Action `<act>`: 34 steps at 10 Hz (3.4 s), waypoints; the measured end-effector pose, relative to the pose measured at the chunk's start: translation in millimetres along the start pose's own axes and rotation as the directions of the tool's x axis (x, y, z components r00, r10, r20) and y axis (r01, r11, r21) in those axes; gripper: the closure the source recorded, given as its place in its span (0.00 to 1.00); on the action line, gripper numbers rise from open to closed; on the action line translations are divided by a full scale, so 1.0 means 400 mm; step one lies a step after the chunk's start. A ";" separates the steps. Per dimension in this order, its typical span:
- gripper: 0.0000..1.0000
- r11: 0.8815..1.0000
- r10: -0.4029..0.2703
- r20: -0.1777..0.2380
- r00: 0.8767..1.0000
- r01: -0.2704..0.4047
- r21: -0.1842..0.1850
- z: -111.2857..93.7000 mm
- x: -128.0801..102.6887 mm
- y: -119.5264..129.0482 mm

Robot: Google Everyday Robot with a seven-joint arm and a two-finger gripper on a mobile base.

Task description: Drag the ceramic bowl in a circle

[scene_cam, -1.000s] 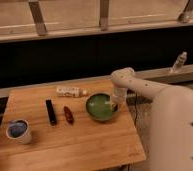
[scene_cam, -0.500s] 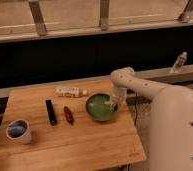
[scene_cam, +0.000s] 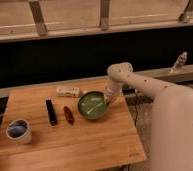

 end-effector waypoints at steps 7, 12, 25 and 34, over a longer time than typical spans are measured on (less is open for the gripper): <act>1.00 0.988 -0.152 -0.037 0.988 0.152 -0.014 -0.029 0.122 0.142; 1.00 0.986 -0.138 -0.047 0.989 0.142 0.082 -0.042 0.270 0.165; 1.00 0.980 0.099 -0.010 0.995 -0.096 0.175 -0.099 -0.107 -0.128; 1.00 0.981 -0.078 -0.062 0.995 0.088 0.173 -0.087 0.261 0.064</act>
